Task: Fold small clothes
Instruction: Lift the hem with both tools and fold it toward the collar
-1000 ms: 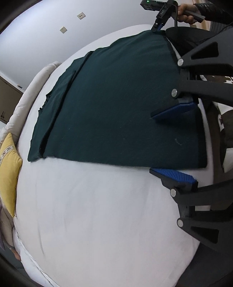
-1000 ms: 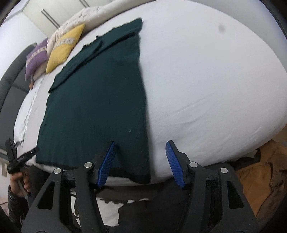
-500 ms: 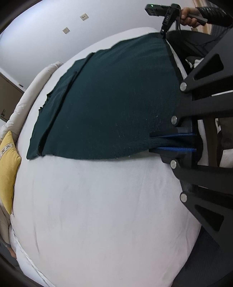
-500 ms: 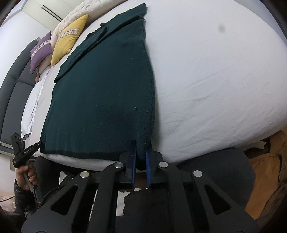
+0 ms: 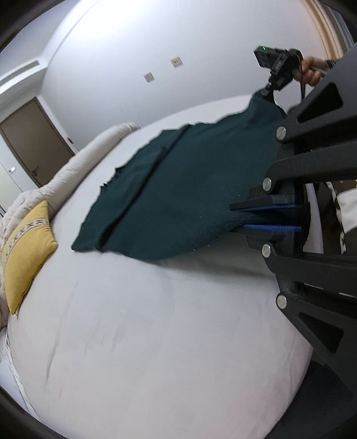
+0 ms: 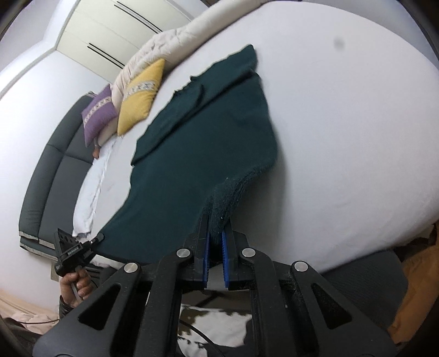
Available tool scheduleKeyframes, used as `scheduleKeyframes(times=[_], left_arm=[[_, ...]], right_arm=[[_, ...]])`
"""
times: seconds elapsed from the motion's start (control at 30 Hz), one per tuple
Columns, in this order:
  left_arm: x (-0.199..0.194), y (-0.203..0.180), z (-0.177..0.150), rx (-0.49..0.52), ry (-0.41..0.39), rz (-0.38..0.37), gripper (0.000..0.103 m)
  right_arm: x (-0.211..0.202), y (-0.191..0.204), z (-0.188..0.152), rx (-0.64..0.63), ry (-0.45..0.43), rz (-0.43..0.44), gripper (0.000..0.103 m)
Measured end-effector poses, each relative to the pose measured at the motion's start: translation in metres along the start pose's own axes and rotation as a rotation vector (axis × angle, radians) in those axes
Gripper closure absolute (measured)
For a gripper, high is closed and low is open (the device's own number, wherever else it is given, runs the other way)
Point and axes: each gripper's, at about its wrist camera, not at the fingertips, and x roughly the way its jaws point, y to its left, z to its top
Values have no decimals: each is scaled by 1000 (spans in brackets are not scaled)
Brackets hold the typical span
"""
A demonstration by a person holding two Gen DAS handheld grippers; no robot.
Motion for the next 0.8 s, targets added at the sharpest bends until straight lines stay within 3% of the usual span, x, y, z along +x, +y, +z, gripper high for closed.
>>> scheduleKeyframes(times=[0.43, 0.8], left_arm=[[-6, -8, 43, -60, -68, -106, 95], [14, -11, 110, -138, -108, -187, 95]], right_arm=[[-7, 21, 59, 47, -120, 111, 97], [7, 38, 152, 105, -220, 173, 97]])
